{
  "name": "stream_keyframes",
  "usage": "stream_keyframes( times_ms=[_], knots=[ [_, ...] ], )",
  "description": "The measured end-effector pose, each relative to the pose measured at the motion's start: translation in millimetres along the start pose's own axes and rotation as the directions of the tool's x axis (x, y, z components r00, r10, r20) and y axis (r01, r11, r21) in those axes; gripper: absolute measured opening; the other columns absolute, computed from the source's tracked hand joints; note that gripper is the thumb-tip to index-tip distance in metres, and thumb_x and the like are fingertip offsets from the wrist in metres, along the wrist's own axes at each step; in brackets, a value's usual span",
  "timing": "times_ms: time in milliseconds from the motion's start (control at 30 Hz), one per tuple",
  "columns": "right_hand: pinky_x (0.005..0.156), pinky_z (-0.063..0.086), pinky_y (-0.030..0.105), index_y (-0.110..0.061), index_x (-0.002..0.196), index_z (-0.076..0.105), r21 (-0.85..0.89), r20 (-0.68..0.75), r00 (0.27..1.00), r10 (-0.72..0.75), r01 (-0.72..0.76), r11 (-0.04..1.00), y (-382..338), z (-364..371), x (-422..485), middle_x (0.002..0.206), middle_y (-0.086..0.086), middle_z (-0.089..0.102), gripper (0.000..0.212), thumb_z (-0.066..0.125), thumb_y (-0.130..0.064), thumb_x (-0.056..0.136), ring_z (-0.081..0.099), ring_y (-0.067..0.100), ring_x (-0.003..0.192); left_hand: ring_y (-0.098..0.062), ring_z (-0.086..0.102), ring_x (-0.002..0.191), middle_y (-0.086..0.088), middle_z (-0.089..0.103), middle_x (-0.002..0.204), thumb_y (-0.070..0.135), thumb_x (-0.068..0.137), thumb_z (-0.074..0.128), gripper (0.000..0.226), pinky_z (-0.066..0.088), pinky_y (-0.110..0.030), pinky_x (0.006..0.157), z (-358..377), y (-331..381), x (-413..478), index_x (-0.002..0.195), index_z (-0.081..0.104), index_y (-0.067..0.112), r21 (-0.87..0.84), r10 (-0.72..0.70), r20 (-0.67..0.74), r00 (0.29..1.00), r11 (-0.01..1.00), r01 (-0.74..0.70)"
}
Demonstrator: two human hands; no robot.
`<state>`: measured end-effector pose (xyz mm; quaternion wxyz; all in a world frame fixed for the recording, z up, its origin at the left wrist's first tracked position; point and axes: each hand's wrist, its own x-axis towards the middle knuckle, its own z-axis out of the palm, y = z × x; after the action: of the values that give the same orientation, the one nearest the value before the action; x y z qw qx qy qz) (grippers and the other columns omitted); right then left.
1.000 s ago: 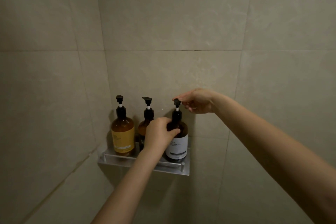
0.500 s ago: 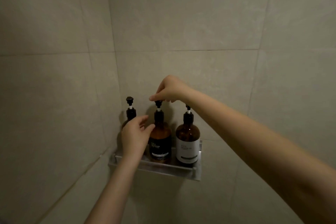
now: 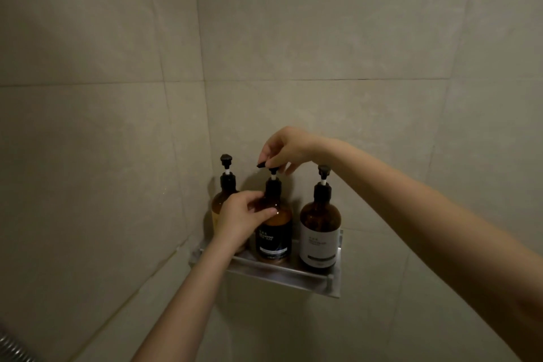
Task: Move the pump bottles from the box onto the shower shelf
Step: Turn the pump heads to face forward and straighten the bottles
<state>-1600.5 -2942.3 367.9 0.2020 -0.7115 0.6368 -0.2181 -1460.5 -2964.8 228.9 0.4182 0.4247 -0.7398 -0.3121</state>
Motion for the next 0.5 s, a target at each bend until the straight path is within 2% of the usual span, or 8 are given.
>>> stream_keyframes(
  times_ms=[100, 200, 267, 367, 500],
  knots=[
    [0.064, 0.054, 0.02, -0.012, 0.105, 0.067, 0.016, 0.013, 1.0, -0.018, 0.018, 1.0, 3.3, -2.3, -0.7, 0.092, 0.0, 0.064, 0.017, 0.06, -0.014, 0.089, 0.062, 0.01, 0.074, -0.015, 0.056, 0.114, -0.005, 0.061, 0.127, 0.022, 0.075, 0.074, 0.055, 0.041, -0.018, 0.087, 0.3, -1.8, -0.1, 0.126, 0.056, 0.013, 0.008, 0.018, -0.003, 1.0, 1.0, -0.017],
    [0.063, 0.055, 0.02, -0.013, 0.107, 0.067, 0.072, -0.039, 0.999, -0.008, 0.011, 0.997, 7.9, -4.9, -0.3, 0.092, 0.0, 0.065, 0.023, 0.067, -0.021, 0.085, 0.064, 0.011, 0.074, -0.015, 0.055, 0.116, -0.004, 0.06, 0.128, 0.023, 0.075, 0.074, 0.056, 0.041, -0.02, 0.088, 1.1, -2.5, 0.0, 0.127, 0.055, 0.014, 0.003, 0.013, -0.008, 1.0, 1.0, -0.013],
    [0.064, 0.055, 0.019, -0.012, 0.103, 0.069, 0.073, -0.05, 0.999, -0.01, 0.013, 0.997, 10.0, -7.1, -1.3, 0.091, 0.001, 0.066, 0.023, 0.071, -0.015, 0.08, 0.065, 0.013, 0.078, -0.014, 0.055, 0.116, -0.004, 0.059, 0.129, 0.023, 0.075, 0.074, 0.056, 0.041, -0.018, 0.088, 1.8, -2.8, -0.1, 0.127, 0.055, 0.013, -0.008, 0.005, -0.017, 1.0, 1.0, -0.005],
    [0.064, 0.055, 0.018, -0.01, 0.104, 0.069, 0.036, -0.02, 0.997, -0.07, 0.07, 0.997, 11.3, -7.9, -3.3, 0.092, 0.002, 0.064, 0.023, 0.069, -0.007, 0.081, 0.064, 0.014, 0.081, -0.015, 0.055, 0.116, -0.004, 0.06, 0.128, 0.023, 0.075, 0.074, 0.056, 0.041, -0.018, 0.087, 2.7, -3.9, 0.3, 0.127, 0.055, 0.014, -0.012, 0.004, -0.021, 1.0, 1.0, -0.004],
    [0.064, 0.053, 0.018, -0.011, 0.104, 0.068, -0.027, 0.006, 0.989, -0.145, 0.146, 0.989, 12.2, -8.8, -5.9, 0.106, 0.007, 0.065, 0.024, 0.064, 0.0, 0.083, 0.063, 0.014, 0.086, -0.015, 0.056, 0.115, -0.004, 0.061, 0.127, 0.023, 0.075, 0.074, 0.054, 0.041, -0.017, 0.087, 3.5, -5.9, 1.2, 0.125, 0.056, 0.015, -0.006, 0.014, -0.024, 1.0, 1.0, -0.014]
  ],
)
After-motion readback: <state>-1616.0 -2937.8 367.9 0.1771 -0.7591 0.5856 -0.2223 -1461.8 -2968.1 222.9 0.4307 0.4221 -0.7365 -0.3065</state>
